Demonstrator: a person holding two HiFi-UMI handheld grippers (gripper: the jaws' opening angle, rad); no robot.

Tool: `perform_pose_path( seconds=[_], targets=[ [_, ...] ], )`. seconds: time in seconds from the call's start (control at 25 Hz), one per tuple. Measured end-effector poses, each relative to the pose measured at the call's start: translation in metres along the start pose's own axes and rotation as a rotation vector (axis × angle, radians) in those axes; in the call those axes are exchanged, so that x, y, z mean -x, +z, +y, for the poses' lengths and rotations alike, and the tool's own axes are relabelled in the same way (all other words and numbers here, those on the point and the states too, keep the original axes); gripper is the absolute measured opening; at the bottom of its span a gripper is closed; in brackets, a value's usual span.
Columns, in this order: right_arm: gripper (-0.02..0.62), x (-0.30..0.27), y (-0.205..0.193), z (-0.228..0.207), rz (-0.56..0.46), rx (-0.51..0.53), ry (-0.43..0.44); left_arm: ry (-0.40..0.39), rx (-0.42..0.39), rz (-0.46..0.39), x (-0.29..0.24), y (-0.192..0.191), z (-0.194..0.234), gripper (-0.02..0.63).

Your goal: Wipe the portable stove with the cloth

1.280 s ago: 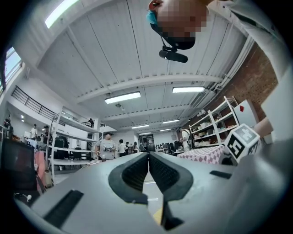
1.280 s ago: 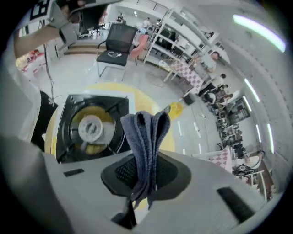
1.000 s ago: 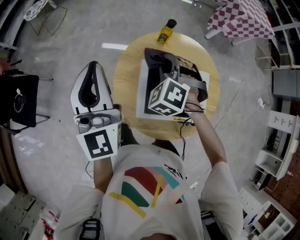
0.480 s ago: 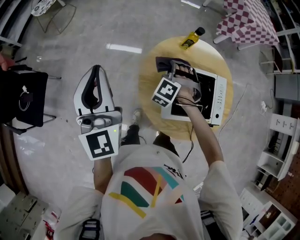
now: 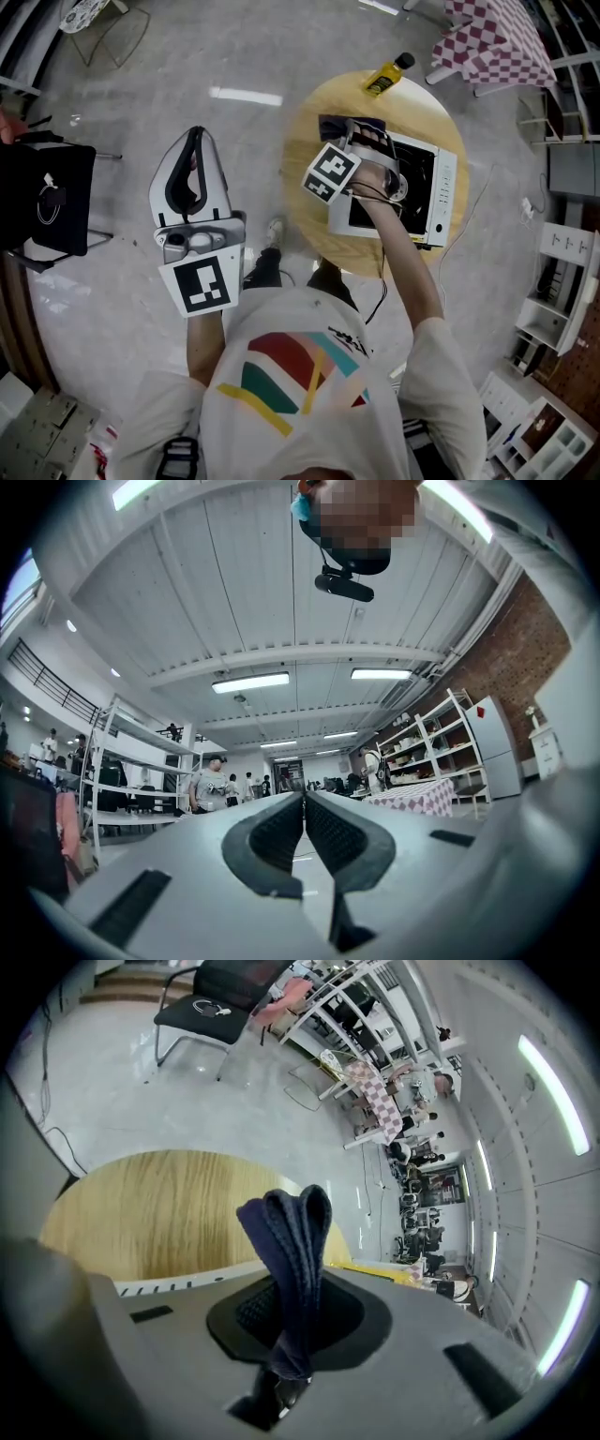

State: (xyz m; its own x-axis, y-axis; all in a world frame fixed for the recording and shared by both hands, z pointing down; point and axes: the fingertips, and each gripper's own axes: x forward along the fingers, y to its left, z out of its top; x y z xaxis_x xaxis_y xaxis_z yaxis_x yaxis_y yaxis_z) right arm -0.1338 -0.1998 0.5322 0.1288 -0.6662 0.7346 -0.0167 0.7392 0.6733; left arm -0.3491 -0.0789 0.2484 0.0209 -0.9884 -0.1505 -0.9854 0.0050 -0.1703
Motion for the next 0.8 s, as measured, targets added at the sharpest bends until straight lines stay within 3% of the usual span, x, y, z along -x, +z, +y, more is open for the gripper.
perform_pose_path(
  seconds=[0.2,0.56,0.8],
  targets=[
    [0.032,0.005,0.002,0.009,-0.002,-0.026,0.118,-0.001,0.006,0.006,0.002,-0.004,-0.002,0.008],
    [0.032,0.032,-0.003,0.039,-0.023,-0.02,0.166,0.008,0.007,0.003,0.009,-0.002,-0.001,0.008],
    [0.032,0.061,-0.012,0.067,-0.034,-0.084,0.2,0.002,0.014,-0.002,0.01,-0.001,-0.004,0.008]
  ],
)
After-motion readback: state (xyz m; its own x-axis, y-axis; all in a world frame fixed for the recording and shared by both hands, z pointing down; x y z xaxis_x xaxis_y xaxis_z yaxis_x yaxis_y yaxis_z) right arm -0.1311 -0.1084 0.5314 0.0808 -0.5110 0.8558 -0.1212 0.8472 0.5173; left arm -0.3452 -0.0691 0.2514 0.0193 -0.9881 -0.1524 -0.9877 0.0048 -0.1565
